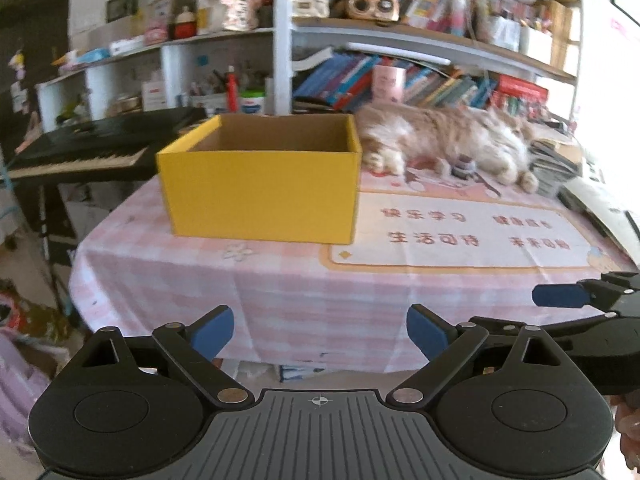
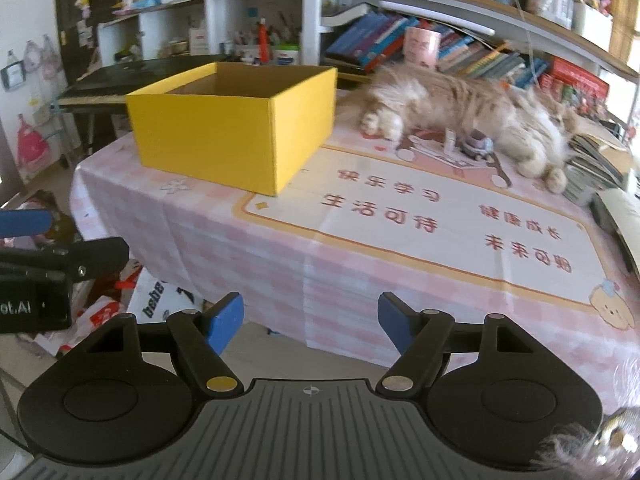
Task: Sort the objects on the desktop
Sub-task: 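Move both tools back toward the toy car and small white box, then grasp the small white-and-red box with the left tool while the right tool grasps the toy truck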
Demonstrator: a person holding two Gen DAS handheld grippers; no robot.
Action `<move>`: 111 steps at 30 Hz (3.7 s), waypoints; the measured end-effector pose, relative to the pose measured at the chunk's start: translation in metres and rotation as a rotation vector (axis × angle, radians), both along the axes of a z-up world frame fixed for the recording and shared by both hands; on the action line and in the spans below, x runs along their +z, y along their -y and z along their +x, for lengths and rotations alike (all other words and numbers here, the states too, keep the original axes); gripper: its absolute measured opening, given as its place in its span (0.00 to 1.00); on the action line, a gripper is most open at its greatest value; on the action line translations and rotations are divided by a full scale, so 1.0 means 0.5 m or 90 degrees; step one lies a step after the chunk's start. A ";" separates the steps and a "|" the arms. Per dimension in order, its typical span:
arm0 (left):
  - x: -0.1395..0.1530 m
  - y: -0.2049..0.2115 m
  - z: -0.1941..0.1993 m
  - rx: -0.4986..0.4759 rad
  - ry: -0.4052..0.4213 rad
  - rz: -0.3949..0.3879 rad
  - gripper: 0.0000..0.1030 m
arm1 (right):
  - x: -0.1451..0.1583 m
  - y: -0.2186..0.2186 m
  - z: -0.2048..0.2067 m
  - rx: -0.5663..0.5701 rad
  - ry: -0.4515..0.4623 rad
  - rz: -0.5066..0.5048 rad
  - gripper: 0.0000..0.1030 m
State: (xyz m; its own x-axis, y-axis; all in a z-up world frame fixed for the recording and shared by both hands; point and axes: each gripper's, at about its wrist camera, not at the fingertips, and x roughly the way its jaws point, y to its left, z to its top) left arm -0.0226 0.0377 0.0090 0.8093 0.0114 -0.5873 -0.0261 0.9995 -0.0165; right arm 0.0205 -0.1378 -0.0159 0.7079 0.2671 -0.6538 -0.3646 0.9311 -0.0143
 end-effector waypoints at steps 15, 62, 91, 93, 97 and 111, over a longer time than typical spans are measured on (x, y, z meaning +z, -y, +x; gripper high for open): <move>0.001 0.080 0.067 -0.097 0.000 0.003 0.93 | 0.006 0.096 0.033 -0.106 -0.005 0.004 0.70; -0.031 0.287 0.389 -0.186 -0.054 -0.007 0.93 | -0.015 0.289 0.340 -0.180 -0.060 0.007 0.71; -0.052 0.396 0.607 -0.115 -0.077 0.036 0.93 | -0.028 0.387 0.612 -0.090 -0.043 0.021 0.71; -0.056 0.398 0.624 -0.111 -0.077 0.035 0.93 | -0.031 0.387 0.631 -0.080 -0.038 0.014 0.71; -0.061 0.401 0.655 -0.105 -0.074 0.025 0.92 | -0.036 0.384 0.670 -0.065 -0.033 0.006 0.71; -0.107 0.410 0.769 -0.080 -0.088 0.031 0.71 | -0.059 0.371 0.803 -0.024 -0.039 -0.003 0.71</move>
State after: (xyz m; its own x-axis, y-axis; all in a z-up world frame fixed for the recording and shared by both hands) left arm 0.3617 -0.1674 -0.0445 0.7178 -0.0542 -0.6941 0.1006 0.9946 0.0264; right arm 0.4220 -0.3234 -0.0454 0.6760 0.2377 -0.6975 -0.3290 0.9443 0.0029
